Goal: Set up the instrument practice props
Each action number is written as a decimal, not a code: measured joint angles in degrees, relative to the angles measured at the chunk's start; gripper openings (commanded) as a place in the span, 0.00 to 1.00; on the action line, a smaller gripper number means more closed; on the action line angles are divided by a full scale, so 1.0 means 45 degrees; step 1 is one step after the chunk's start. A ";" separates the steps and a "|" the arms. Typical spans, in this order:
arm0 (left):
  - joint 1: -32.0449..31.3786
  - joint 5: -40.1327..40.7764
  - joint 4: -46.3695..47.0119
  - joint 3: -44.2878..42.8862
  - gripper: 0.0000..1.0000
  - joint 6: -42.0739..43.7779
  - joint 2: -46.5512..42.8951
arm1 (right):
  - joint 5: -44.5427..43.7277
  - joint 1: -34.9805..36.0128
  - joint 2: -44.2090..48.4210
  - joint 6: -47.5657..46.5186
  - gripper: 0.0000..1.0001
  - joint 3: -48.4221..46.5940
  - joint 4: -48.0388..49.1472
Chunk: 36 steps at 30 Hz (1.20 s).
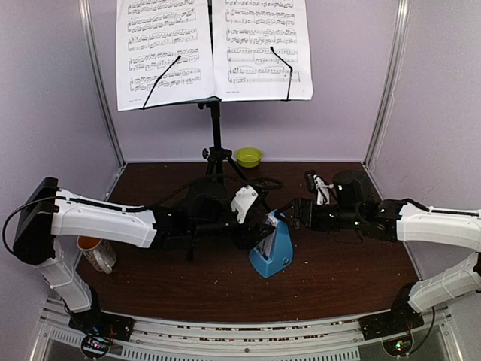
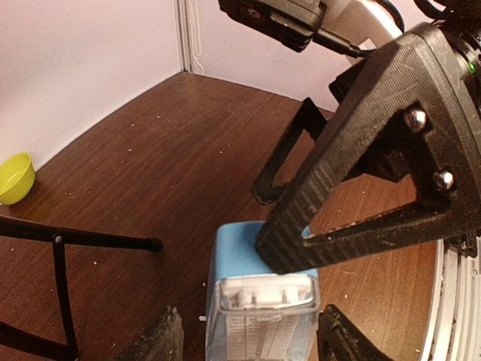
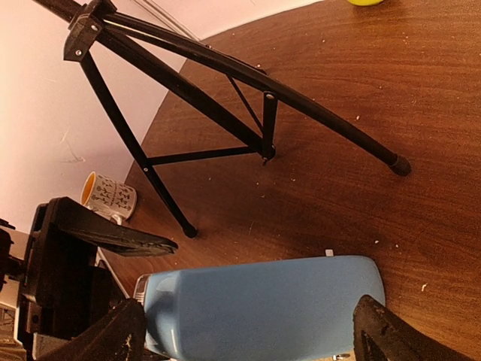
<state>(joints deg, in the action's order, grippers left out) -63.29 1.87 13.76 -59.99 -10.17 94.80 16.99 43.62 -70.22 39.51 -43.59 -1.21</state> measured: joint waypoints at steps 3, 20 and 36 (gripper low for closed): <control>0.0078 -0.0170 -0.0015 -0.0262 0.62 0.0053 0.0335 | 0.0044 0.0000 -0.0121 0.0233 0.94 0.0000 0.0194; 0.0233 -0.0967 0.0287 -0.0325 0.29 0.0253 0.0403 | 0.0044 0.0000 -0.0194 0.0185 0.92 0.0306 0.0777; 0.0233 -0.1088 0.1195 0.0845 0.14 0.0500 -0.0311 | 0.0277 0.0107 -0.0083 -0.0495 0.91 0.1375 0.2565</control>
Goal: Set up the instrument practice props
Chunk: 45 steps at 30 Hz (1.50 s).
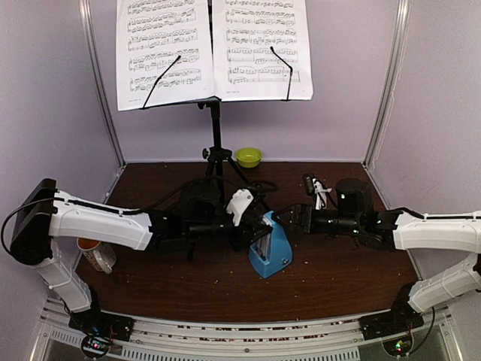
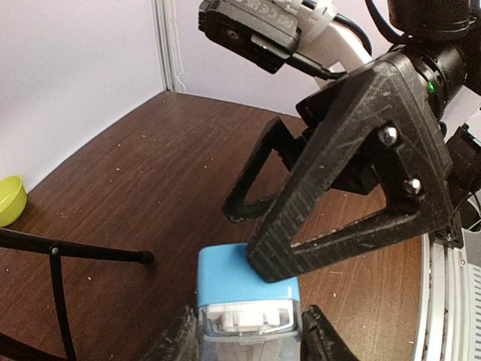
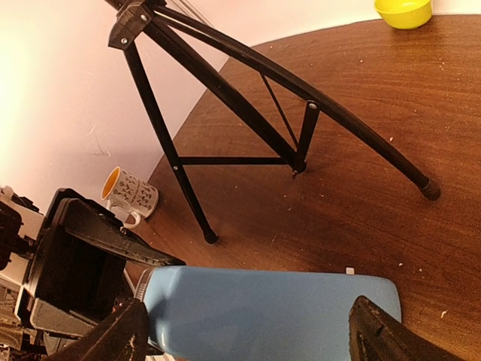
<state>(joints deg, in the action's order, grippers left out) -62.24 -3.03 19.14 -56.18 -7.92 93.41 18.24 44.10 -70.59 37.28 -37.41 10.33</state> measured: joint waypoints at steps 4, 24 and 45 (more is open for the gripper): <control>0.0000 0.0010 -0.0117 0.0209 0.14 0.0126 -0.0267 | 0.0189 0.0083 -0.0248 -0.0024 0.91 0.0000 0.0311; 0.0034 0.0233 0.0204 0.0578 0.10 0.0316 -0.0573 | -0.0457 -0.0330 -0.0554 0.0010 0.89 0.0869 0.2127; 0.0729 -0.0063 -0.6994 0.1438 0.09 -0.0282 -0.4843 | -0.0364 -0.0384 -0.0374 -0.1418 0.93 -0.0588 -0.0243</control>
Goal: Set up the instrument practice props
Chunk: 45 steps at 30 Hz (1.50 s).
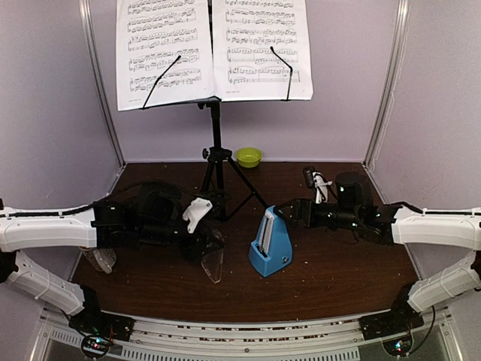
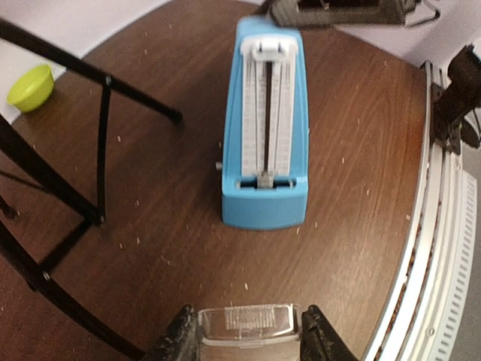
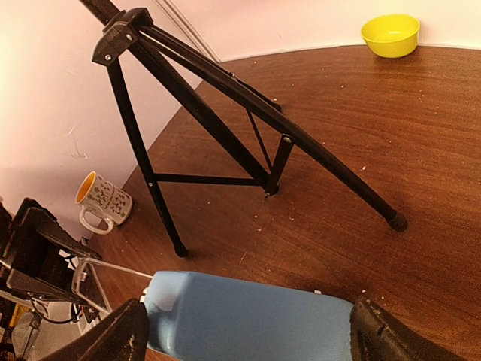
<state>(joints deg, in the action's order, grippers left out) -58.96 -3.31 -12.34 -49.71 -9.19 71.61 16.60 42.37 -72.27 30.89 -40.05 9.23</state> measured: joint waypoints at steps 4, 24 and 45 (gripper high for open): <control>0.0029 -0.0083 -0.1982 -0.0044 0.13 -0.0034 0.0291 | 0.0029 -0.0005 0.0078 -0.0248 0.94 -0.0296 -0.0680; 0.0199 0.0214 -0.5751 -0.4099 0.27 0.0180 0.6275 | 0.0058 -0.0005 0.0500 -0.0641 0.98 -0.1365 -0.3342; 0.0379 0.0282 -0.3599 -0.3672 0.61 -0.0661 0.6251 | -0.0301 -0.0005 0.1758 -0.0442 0.97 -0.1666 -0.5207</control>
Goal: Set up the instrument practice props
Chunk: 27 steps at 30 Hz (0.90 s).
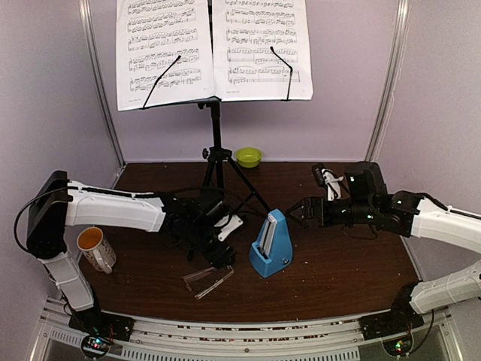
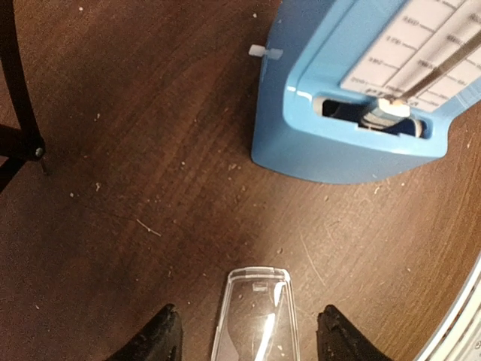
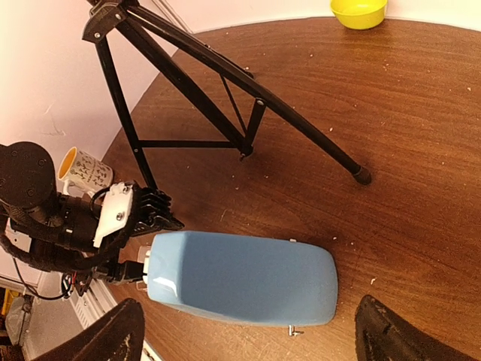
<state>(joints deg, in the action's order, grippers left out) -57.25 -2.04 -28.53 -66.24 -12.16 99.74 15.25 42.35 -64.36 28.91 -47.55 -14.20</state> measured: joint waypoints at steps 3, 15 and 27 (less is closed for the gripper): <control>0.0000 0.0034 0.0457 0.0117 0.62 0.0034 -0.0170 | -0.0170 0.0000 0.0534 0.0155 0.94 0.0534 0.0058; 0.1001 -0.0413 0.3599 0.1923 0.56 0.0389 -0.1253 | -0.0821 0.0000 0.1112 0.1404 0.83 0.3619 -0.0029; 0.1749 -0.0612 0.5615 0.2142 0.41 0.1554 -0.0772 | -0.1025 0.0000 0.0831 0.2059 0.57 0.4745 0.0860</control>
<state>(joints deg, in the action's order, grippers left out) -49.39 -4.80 -3.27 -56.60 -5.17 96.27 10.63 42.35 -60.62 38.17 -26.20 -10.33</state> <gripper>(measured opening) 0.432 0.609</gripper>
